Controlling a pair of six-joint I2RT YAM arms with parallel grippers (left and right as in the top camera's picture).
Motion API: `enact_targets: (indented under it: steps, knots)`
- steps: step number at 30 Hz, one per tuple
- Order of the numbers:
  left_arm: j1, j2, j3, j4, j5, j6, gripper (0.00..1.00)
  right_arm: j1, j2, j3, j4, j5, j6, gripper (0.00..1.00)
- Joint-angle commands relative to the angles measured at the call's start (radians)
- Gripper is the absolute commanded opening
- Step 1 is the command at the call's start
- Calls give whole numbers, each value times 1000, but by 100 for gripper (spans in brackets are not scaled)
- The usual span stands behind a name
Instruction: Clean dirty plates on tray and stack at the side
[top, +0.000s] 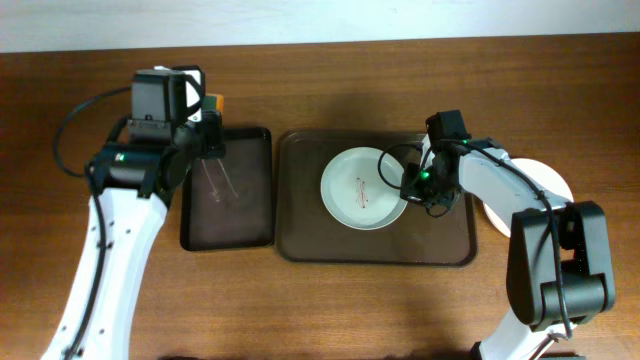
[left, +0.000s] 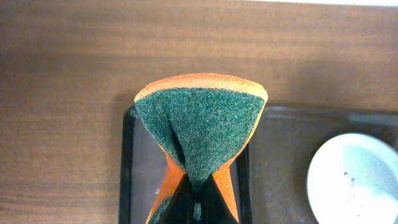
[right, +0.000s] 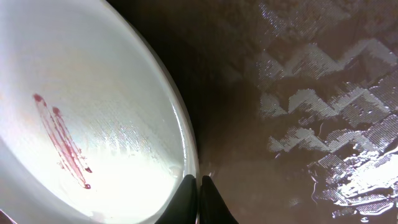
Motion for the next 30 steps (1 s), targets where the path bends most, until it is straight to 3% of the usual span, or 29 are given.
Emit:
enact_targets:
  steps: [1, 13, 30]
  knots:
    - [6, -95, 27, 37, 7, 16, 0, 9, 8, 7, -1, 13, -3, 4]
    - [6, -259, 27, 150, 8, 16, 0, 9, 8, 7, -1, 13, -3, 4]
    - [6, -287, 27, 194, 8, 16, 0, 9, 8, 7, -1, 13, -3, 4]
